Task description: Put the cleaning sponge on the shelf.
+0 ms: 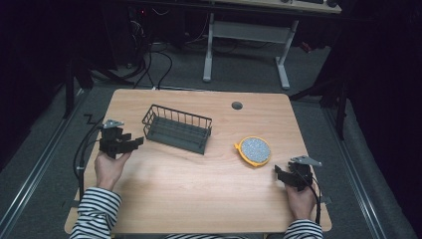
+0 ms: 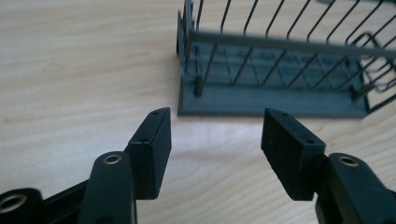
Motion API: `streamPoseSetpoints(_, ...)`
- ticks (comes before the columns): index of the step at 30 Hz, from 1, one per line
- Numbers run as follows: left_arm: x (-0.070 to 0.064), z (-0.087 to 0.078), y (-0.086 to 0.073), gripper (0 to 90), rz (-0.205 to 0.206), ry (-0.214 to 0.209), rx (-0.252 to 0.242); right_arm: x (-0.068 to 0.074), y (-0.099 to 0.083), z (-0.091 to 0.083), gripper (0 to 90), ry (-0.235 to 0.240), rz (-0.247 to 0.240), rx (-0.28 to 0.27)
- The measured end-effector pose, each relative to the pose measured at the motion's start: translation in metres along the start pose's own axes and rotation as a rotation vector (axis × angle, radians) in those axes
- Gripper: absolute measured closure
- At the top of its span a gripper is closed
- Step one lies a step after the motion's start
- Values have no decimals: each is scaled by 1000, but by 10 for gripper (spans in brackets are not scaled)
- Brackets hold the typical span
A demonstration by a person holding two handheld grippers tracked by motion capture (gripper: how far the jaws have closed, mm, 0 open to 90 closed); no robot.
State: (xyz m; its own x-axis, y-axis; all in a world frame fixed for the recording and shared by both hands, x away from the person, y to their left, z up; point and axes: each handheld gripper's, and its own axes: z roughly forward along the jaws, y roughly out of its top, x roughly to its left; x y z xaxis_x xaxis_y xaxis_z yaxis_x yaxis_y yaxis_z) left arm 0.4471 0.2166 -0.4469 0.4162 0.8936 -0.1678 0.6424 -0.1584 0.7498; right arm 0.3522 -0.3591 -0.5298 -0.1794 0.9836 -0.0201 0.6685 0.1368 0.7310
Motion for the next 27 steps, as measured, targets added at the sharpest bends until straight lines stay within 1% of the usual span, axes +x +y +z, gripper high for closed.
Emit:
streamPoseSetpoints(6,-1,2,26,455,26,22,12,0,0,0,404,2,-3,-1)
streamPoseSetpoints(8,-2,4,35,458,48,38,18,0,0,0,405,2,-3,-1)
streamPoseSetpoints(9,-1,5,38,466,49,37,21,0,0,0,404,2,-3,-1)
streamPoseSetpoints(15,-2,15,56,491,74,52,32,0,0,0,404,3,-1,1)
streamPoseSetpoints(17,-1,20,63,492,83,65,49,0,0,0,404,3,-2,1)
streamPoseSetpoints(18,-1,23,65,494,82,68,48,0,0,0,404,3,-1,1)
streamPoseSetpoints(20,2,27,67,509,60,57,44,0,0,0,404,3,-1,1)
streamPoseSetpoints(21,3,29,68,519,63,68,55,0,0,0,404,3,-1,1)
streamPoseSetpoints(22,3,33,70,525,82,95,72,0,0,0,404,3,-2,0)
streamPoseSetpoints(24,4,37,73,533,84,106,79,0,0,0,404,3,-2,0)
streamPoseSetpoints(25,4,38,75,536,82,104,73,0,0,0,404,3,-2,1)
streamPoseSetpoints(26,5,40,76,540,70,96,64,0,0,0,404,3,-2,1)
streamPoseSetpoints(27,6,42,76,541,64,91,70,0,0,0,404,3,-2,1)
